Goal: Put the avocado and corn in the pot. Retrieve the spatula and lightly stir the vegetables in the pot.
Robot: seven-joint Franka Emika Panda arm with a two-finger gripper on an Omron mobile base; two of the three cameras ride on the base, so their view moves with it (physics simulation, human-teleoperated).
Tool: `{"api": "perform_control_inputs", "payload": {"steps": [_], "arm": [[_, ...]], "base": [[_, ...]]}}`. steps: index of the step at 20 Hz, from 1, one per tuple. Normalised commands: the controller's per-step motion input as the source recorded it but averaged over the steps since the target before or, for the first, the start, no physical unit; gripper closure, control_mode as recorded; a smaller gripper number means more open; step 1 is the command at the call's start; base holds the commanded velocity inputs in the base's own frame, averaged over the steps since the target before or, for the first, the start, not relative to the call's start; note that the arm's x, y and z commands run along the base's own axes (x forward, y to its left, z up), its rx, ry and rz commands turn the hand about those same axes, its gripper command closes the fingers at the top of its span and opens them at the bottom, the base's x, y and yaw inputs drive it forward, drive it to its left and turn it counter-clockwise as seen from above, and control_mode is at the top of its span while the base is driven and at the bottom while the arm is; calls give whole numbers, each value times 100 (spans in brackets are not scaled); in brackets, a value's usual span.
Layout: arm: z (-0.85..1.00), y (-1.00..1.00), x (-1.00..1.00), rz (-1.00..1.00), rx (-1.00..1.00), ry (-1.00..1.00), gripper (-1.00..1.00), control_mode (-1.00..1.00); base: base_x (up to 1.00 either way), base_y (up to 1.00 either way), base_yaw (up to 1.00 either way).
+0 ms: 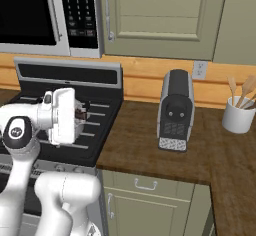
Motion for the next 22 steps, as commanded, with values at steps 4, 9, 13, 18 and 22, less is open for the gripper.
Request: {"api": "perform_control_inputs", "payload": {"steps": [4, 9, 13, 18, 22], "arm": [[100, 74, 0, 17, -41, 5, 100, -100], [66, 91, 28, 14, -36, 24, 100, -100], [-8, 91, 79, 15, -24, 37, 100, -100], [-41, 79, 82, 14, -7, 38, 100, -100], [-54, 49, 55, 8, -7, 27, 100, -100]], "base": [[0, 0, 0], [0, 0, 0], [0, 0, 0], [0, 0, 0], [0, 0, 0]]}}
